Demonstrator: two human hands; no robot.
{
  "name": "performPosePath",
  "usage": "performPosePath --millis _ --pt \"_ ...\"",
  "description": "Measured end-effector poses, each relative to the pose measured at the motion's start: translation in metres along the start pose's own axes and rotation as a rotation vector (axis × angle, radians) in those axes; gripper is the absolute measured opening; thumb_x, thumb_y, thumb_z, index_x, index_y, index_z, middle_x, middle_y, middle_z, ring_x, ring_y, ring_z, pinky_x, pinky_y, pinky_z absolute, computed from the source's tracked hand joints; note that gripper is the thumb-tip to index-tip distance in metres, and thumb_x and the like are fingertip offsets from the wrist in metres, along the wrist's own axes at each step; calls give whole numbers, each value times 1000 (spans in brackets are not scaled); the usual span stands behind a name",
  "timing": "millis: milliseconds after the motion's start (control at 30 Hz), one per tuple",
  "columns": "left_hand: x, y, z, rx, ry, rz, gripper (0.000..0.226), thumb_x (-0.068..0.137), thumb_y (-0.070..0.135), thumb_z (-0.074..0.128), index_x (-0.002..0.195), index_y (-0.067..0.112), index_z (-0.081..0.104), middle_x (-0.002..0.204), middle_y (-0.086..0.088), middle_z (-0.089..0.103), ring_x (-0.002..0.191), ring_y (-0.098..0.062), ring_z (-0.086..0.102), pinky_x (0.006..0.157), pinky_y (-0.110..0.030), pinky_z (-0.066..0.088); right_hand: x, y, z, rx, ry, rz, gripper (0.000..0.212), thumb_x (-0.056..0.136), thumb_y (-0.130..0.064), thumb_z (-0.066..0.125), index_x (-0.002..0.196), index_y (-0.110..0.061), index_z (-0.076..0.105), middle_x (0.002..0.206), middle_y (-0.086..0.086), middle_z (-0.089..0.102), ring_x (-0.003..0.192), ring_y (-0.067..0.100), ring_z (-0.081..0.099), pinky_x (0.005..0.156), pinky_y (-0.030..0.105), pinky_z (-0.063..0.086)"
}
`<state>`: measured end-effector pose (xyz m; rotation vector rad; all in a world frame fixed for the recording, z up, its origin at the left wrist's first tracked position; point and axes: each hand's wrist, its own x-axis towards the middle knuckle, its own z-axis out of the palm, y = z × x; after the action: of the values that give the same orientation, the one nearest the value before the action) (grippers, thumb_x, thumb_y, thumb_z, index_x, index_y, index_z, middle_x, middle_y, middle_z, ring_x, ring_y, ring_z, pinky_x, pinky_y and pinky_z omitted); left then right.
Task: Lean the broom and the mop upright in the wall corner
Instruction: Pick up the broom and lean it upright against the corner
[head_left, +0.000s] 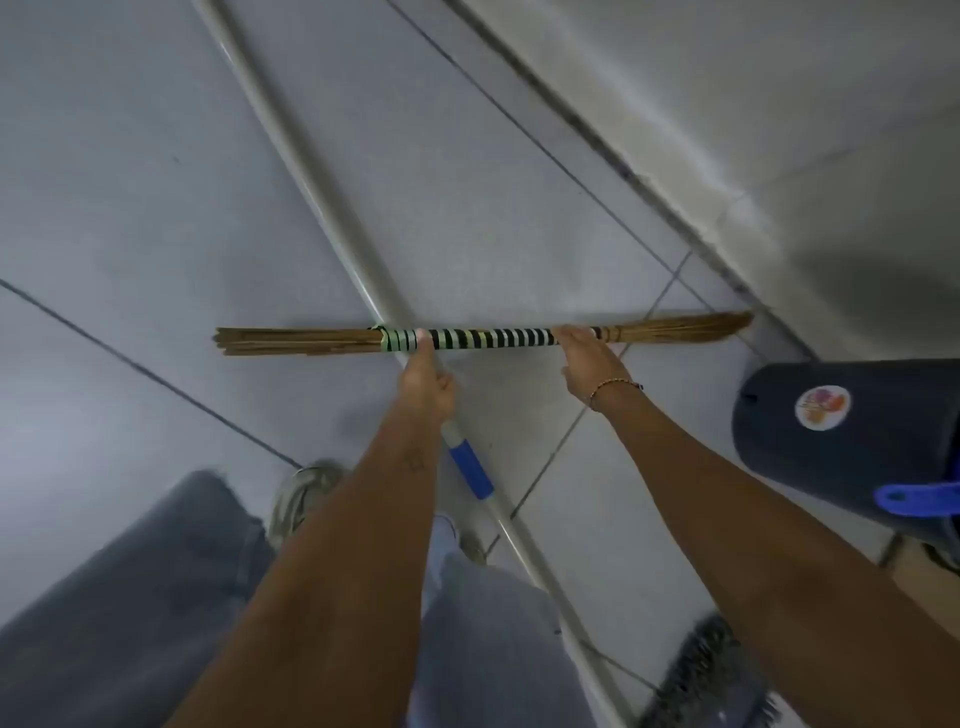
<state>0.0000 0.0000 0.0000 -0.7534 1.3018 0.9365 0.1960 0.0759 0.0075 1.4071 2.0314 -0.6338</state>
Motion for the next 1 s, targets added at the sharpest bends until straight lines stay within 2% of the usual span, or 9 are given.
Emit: performPosePath --millis 100,167,233,333,400,467,633,733,1000 --pt "31 1 6 -140 21 0 81 85 46 62 146 8 26 149 -18 38 137 -31 42 116 -39 36 32 9 21 -114 11 -15 63 85 3 57 141 -11 32 147 10 39 137 25 34 115 42 26" --pt "46 4 8 -174 53 45 67 87 38 63 140 7 37 140 -15 49 128 -30 51 110 -41 44 44 11 28 -114 52 -38 49 84 5 54 130 -10 46 132 13 53 120 27 51 101 39 40" --pt "41 11 9 -148 136 89 47 87 29 63 127 6 52 124 -9 62 112 -23 61 97 -38 54 42 5 24 -104 80 -30 36 83 8 51 114 -7 55 115 13 61 103 29 59 83 37 48" --pt "1 22 6 13 298 199 24 82 31 66 93 10 63 83 -1 65 80 -15 65 69 -29 56 18 -8 -2 -17 146 -22 34 82 11 49 111 -6 56 110 14 62 99 29 59 77 37 49" --pt "-51 32 10 14 309 296 21 82 30 67 91 10 66 85 -3 69 83 -19 68 75 -31 57 -15 -25 -29 54 155 -17 33 84 10 48 113 -5 55 113 16 61 101 30 58 80 39 49" --pt "-107 49 12 -30 281 440 29 83 20 68 107 3 66 101 -12 71 89 -23 69 85 -37 59 -55 -47 -59 118 174 -4 33 84 10 47 113 -3 53 114 16 60 100 31 59 79 40 51" --pt "-308 104 -2 76 49 694 35 80 11 73 111 -1 64 97 -9 70 84 -16 69 86 -37 60 -203 -128 -158 377 218 25 31 83 12 43 109 -1 55 106 18 64 93 31 62 75 37 52" --pt "-427 113 10 241 -100 788 25 76 12 76 98 4 69 91 -7 71 83 -18 69 83 -36 61 -284 -151 -214 526 285 109 28 84 11 44 105 0 58 101 17 66 91 30 63 71 27 46" --pt "-616 52 85 727 -505 880 16 74 13 77 87 9 70 82 -7 69 82 -20 66 88 -46 57 -442 -123 -297 888 461 346 24 84 -2 59 107 -4 62 99 20 70 93 34 65 80 36 55"
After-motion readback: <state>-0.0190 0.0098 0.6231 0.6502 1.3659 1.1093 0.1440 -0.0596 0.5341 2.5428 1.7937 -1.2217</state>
